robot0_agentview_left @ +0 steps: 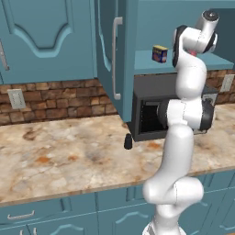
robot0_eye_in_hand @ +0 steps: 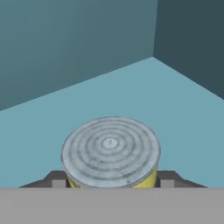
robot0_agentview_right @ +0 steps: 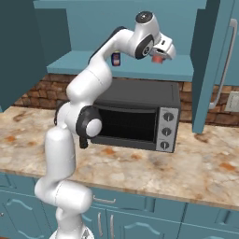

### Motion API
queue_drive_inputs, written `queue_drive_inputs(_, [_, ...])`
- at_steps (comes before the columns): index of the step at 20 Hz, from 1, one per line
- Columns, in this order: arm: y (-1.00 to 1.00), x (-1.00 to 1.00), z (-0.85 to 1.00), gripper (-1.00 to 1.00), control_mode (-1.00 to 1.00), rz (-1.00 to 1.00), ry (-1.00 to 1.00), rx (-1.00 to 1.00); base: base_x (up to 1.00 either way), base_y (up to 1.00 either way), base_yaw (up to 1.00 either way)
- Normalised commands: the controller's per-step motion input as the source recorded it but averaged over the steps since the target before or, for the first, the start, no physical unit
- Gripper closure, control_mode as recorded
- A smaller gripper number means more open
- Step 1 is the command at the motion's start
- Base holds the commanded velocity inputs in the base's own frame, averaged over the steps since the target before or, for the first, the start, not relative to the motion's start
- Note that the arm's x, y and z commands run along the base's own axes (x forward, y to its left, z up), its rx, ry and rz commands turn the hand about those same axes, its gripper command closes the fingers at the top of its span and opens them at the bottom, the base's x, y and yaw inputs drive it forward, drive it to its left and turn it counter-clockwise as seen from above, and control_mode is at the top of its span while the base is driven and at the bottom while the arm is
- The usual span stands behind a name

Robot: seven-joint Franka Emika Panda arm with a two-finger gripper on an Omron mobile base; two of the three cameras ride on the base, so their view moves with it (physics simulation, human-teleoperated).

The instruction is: Restock the canned food cabinet by taking the new fresh canned food from the counter and placing it in the cabinet. Then, take the old canned food from the cabinet and place it on the counter.

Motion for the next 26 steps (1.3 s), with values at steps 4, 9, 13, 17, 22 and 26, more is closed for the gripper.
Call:
queue_drive_inputs(4, [0.04, -0.32, 0.00, 1.00, -1.00, 0.00, -0.02, 0.00, 0.00, 0.00, 0.00])
queue_drive_inputs(9, [0.49, -0.95, 0.10, 1.00, -1.00, 0.05, -0.15, -0.02, 0.00, 0.00, 0.00])
queue_drive_inputs(13, [0.69, -1.00, 0.08, 1.00, -1.00, 0.11, -0.16, -0.06, 0.00, 0.00, 0.00])
queue_drive_inputs(17, [0.68, -1.00, 0.00, 1.00, -1.00, 0.14, -0.11, -0.03, 0.00, 0.00, 0.00])
queue_drive_inputs(22, [0.58, -1.00, -0.40, 1.00, -1.00, 0.15, -0.03, -0.01, 0.00, 0.00, 0.00])
queue_drive_inputs(26, [0.71, -1.00, -1.00, 1.00, -1.00, 0.20, 0.00, -0.09, 0.00, 0.00, 0.00])
